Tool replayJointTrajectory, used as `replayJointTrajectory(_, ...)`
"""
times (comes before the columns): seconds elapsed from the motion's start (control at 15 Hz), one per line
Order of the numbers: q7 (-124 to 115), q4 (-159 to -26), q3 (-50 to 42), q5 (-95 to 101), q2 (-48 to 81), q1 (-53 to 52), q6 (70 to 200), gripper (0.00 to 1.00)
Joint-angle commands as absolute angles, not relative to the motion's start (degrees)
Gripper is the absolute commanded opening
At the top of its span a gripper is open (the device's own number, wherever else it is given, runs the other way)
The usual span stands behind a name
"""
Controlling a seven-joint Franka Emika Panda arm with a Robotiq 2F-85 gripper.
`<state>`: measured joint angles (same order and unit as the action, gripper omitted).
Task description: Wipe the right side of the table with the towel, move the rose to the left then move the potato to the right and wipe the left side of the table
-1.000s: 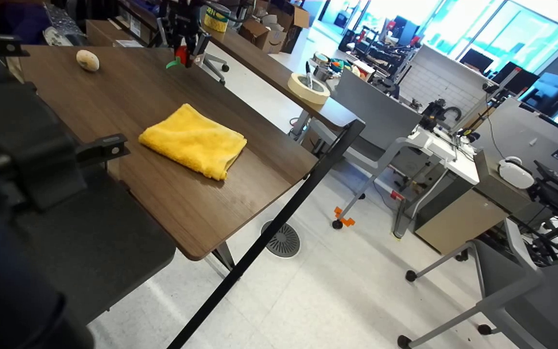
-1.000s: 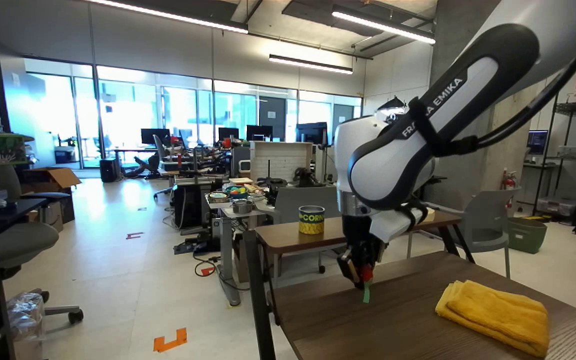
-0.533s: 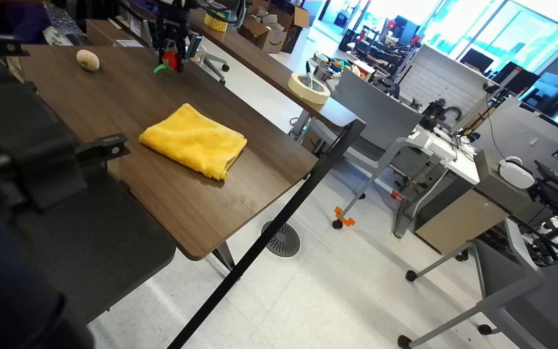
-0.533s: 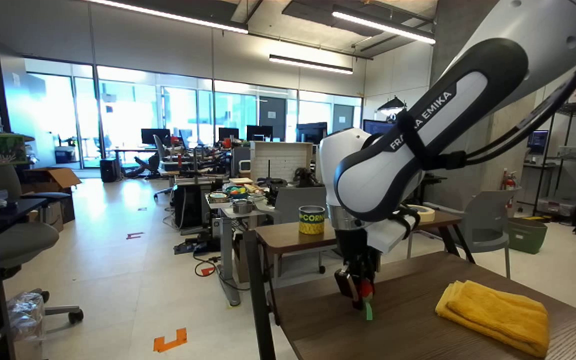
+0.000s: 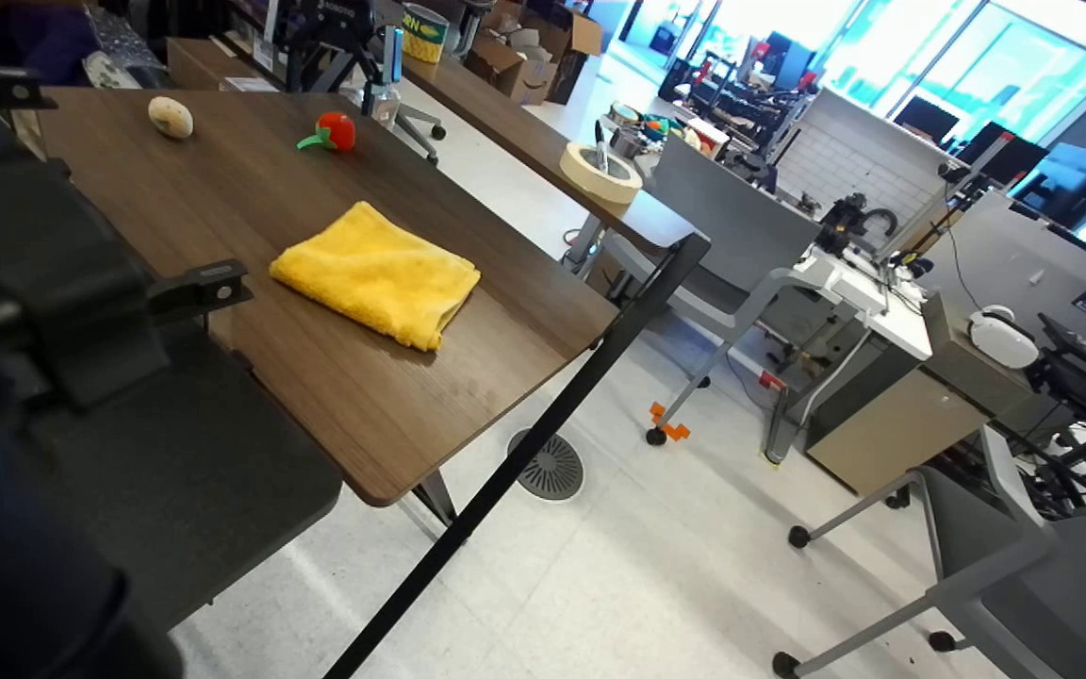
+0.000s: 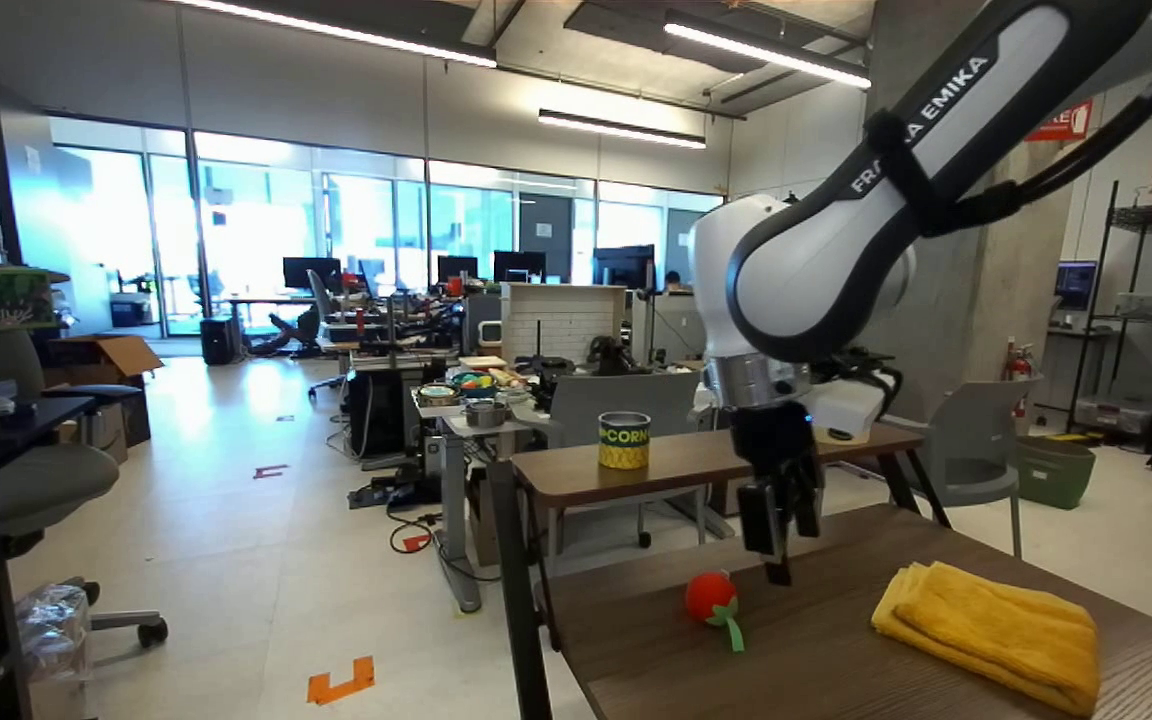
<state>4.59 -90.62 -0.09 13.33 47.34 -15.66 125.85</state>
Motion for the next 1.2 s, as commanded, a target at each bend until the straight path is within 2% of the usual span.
replayJointTrajectory(0.0, 4.3, -99.2, -1.1, 13.2, 41.8, -9.9, 123.2, 1.0)
replayJointTrajectory(0.4, 8.0, -99.0, -1.6, 7.6, 49.8, 3.8, 124.5, 1.0)
replayJointTrajectory(0.47, 6.2, -99.3, -2.6, 10.3, 48.0, 1.1, 123.6, 1.0)
replayJointTrajectory(0.67, 7.9, -99.8, -2.2, 8.3, 50.0, 4.4, 125.4, 1.0)
replayJointTrajectory(0.8, 4.0, -100.2, -3.5, 8.8, 51.5, 3.3, 131.7, 1.0)
replayJointTrajectory(1.13, -4.1, -92.3, -6.0, 5.1, 55.6, 5.1, 135.4, 1.0)
